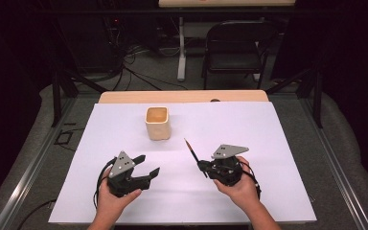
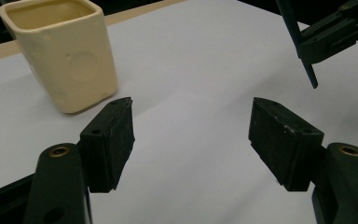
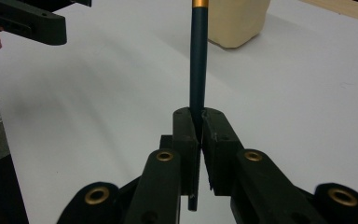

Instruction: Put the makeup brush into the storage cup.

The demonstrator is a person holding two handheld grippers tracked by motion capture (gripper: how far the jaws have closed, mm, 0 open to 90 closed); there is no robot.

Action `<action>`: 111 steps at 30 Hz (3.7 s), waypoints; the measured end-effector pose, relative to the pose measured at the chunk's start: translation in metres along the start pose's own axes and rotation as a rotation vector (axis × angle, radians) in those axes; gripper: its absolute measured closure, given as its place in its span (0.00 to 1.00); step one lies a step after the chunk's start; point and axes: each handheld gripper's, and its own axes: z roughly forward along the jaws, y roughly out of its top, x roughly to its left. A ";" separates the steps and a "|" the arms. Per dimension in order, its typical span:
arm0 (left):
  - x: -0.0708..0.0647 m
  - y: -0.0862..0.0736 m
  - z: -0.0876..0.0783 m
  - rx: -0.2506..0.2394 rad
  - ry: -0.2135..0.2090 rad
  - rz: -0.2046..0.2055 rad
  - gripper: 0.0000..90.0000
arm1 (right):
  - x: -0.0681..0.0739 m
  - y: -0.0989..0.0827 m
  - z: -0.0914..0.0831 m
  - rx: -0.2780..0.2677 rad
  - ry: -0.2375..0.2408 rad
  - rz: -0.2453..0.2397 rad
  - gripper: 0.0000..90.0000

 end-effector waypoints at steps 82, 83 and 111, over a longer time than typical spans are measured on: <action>-0.010 0.023 0.026 -0.088 -0.157 -0.154 0.39 | 0.027 0.003 0.015 -0.145 -0.002 -0.042 0.93; -0.011 0.024 0.026 -0.085 -0.157 -0.153 0.39 | 0.027 0.002 0.015 -0.144 -0.002 -0.042 0.93; -0.007 0.025 0.031 -0.132 -0.227 -0.262 0.46 | 0.029 -0.003 0.019 -0.159 -0.028 -0.009 0.93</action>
